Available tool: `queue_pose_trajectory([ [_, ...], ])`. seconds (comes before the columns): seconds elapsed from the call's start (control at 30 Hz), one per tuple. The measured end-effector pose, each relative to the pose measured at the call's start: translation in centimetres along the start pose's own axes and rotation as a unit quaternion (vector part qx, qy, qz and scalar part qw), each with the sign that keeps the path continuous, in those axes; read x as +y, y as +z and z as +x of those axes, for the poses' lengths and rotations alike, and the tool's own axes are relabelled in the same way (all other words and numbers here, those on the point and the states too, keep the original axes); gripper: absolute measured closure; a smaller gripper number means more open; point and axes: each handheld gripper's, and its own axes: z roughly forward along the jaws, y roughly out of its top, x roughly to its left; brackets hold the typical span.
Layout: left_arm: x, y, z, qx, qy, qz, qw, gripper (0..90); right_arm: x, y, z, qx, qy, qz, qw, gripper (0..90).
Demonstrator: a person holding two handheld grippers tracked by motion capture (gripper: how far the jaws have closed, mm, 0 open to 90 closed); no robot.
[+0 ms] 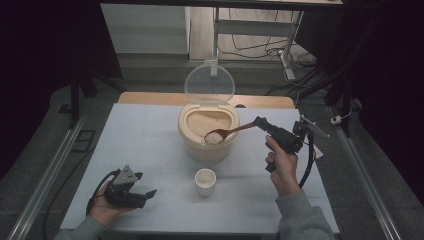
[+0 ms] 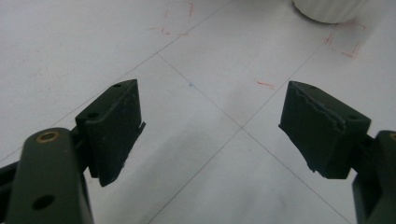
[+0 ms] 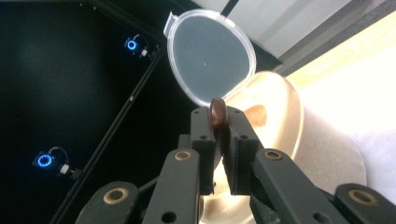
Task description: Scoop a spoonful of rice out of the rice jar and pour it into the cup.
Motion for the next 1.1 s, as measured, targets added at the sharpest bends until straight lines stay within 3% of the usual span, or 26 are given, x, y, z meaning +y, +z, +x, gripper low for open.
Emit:
queue_pose_trajectory([
  [0.33, 0.1, 0.2, 0.0, -0.001, 0.002, 0.002, 1.0, 20.5, -1.9, -1.1, 0.0, 0.009, -0.009, 0.042, 0.999, 83.8],
  [0.6, 0.2, 0.3, 0.1, -0.003, 0.001, 0.002, 1.0, 20.5, -3.8, -1.1, -1.1, 0.003, -0.007, 0.08, 0.9968, 83.7],
  [0.87, 0.1, 0.3, 0.1, -0.004, 0.001, 0.003, 1.0, 20.5, -4.3, -1.0, -1.7, -0.02, -0.028, 0.091, 0.9952, 83.7],
  [1.1, 0.1, 0.4, 0.1, -0.004, 0.0, 0.002, 1.0, 20.5, -4.4, -0.6, -1.4, -0.031, -0.051, 0.096, 0.9936, 83.7],
])
